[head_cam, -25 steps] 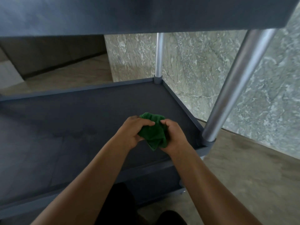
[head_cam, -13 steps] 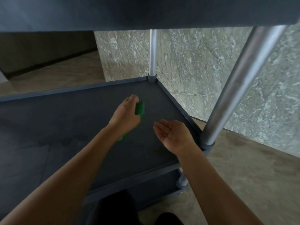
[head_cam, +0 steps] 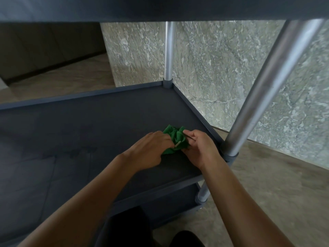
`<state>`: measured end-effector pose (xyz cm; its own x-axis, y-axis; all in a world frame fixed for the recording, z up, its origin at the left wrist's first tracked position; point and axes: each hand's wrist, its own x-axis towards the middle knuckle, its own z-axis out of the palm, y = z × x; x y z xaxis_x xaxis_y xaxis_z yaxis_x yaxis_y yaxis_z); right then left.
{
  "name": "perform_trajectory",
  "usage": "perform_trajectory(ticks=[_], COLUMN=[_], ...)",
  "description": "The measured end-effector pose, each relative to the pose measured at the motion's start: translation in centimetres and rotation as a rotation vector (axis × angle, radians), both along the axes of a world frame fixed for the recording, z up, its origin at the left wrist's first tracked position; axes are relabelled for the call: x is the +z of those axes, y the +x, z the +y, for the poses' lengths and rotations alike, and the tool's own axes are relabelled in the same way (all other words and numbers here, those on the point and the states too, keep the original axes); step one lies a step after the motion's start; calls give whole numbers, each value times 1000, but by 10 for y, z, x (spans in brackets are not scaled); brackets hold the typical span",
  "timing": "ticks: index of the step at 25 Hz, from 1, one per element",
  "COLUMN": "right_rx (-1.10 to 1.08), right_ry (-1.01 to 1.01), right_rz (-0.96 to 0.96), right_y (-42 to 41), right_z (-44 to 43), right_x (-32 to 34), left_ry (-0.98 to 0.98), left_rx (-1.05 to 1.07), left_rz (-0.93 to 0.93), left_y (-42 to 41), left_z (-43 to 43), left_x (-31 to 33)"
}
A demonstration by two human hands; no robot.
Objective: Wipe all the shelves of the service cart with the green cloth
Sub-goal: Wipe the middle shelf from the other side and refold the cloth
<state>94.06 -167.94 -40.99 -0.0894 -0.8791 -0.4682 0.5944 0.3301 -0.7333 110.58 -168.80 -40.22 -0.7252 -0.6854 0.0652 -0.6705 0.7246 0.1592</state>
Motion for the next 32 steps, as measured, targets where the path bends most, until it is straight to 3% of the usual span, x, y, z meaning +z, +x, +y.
perform_trajectory(ticks=[3,5,7,9,12,16,21,30,32], right_rx=[34,34,26,76,125,-92,-156,-227,-285], right_ry=[-58,-96,-123,-179,-397,-756,-767,-841,-851], right_rz=[155,203,338,689,1137,1545,1657,1556,1532], right_y=[-3,-3,-4,-8,-15,-28,-32,-30,-32], right_z=[5,8,8,11,23,37,47,47,50], right_x=[-6,-8,-6,-7,-7,-16,-40,-38,-35], left_ry=[190,315,262,153,119,147,90,276,279], left_rx=[-5,72,188,243,232,191,102,73,16], left_rz=[-41,94,281,252,2,-7,-4,503,478], left_y=[7,9,5,-1,-14,-30,-34,-59,-77], left_z=[5,3,-2,-7,-10,-11,-9,6,10], left_x=[2,3,1,-6,-23,-38,-40,-34,-34])
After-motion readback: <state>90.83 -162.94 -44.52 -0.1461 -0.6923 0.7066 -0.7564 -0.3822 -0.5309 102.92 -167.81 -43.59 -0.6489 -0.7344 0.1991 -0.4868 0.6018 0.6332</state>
